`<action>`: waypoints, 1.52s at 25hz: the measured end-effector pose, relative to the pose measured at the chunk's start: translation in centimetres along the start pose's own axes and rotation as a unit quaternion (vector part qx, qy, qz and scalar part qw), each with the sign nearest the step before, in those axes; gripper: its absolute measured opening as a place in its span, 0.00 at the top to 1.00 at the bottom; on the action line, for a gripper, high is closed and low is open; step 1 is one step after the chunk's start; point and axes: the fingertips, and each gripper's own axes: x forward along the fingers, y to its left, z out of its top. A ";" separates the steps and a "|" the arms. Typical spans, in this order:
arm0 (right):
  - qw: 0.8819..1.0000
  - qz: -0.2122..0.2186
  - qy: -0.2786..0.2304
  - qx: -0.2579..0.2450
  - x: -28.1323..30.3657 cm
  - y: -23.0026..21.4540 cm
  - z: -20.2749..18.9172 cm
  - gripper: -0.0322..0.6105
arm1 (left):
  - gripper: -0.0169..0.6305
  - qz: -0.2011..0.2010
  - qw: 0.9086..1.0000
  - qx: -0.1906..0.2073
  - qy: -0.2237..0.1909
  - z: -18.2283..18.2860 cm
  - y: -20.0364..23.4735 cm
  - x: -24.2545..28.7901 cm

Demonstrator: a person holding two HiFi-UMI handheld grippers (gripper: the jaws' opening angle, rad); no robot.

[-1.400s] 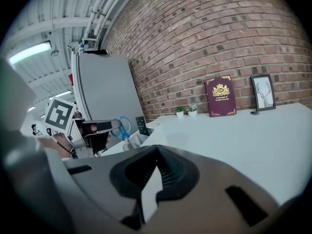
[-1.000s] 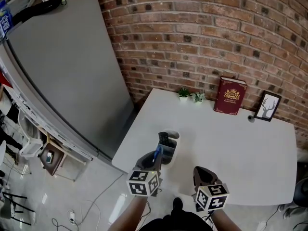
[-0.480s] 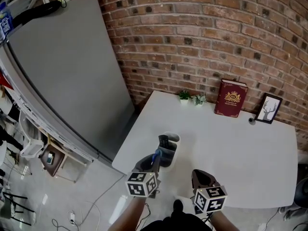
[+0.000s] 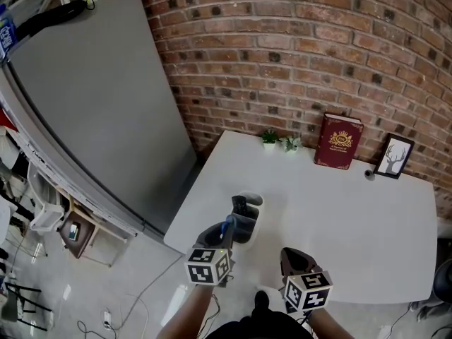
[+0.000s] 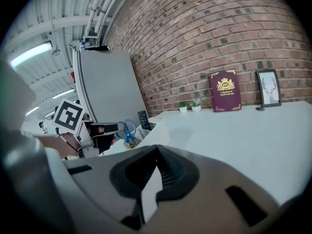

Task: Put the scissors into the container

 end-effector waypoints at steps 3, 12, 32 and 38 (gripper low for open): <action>1.000 0.001 0.001 -0.001 0.0 0.0 -0.2 0.95 | 0.91 0.007 1.000 0.005 0.002 -0.2 0.2 0.0; 1.000 0.007 0.001 -0.007 0.3 0.3 0.0 0.95 | 0.91 0.021 1.000 -0.006 0.013 -0.6 1.5 -0.3; 1.000 0.018 0.007 -0.015 0.4 1.6 -0.5 0.95 | 0.83 0.034 0.999 -0.019 0.029 -2.6 2.2 -2.9; 0.999 0.024 0.008 -0.021 0.3 2.2 -0.5 0.95 | 0.83 0.053 0.997 -0.024 0.040 -4.0 2.5 -4.4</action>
